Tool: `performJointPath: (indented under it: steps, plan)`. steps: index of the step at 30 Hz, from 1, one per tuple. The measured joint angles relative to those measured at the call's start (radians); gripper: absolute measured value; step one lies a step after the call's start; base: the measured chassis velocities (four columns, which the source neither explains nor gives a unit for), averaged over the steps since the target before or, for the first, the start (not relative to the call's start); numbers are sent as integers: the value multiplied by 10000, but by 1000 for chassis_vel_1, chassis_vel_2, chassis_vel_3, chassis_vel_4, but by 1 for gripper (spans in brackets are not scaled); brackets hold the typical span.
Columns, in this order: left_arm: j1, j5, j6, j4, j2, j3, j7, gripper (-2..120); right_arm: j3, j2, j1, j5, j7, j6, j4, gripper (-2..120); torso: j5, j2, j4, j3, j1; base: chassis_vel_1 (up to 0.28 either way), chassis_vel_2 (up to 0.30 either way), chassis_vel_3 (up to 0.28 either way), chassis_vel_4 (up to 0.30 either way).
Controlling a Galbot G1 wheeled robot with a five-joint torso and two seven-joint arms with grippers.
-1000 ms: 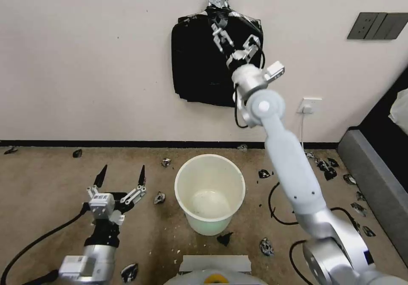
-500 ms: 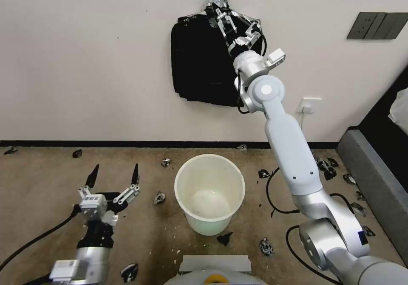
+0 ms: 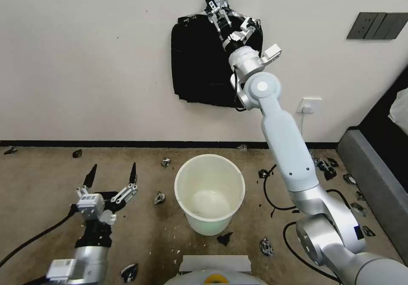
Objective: Place a trash bag onto the trash bin.
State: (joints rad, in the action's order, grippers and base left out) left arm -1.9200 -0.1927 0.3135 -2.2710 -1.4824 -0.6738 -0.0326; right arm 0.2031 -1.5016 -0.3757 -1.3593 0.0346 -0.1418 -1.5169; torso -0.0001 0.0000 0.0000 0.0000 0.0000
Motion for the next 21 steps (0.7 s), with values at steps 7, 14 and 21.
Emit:
performJointPath:
  steps: [7,14,21]
  plan:
    - [14,-5,-14,15,-26,4,7,100,143,-64,24,31,36,27,169,63,0,0,0,0,0,0,0,0,0]
    - [13,-5,-24,15,-47,43,13,100,285,-241,45,167,85,57,520,37,0,0,0,0,1,0,0,0,0]
    - [-12,-20,-19,-34,-56,9,14,100,415,-253,-46,170,127,80,565,13,1,0,-1,0,0,0,0,0,0]
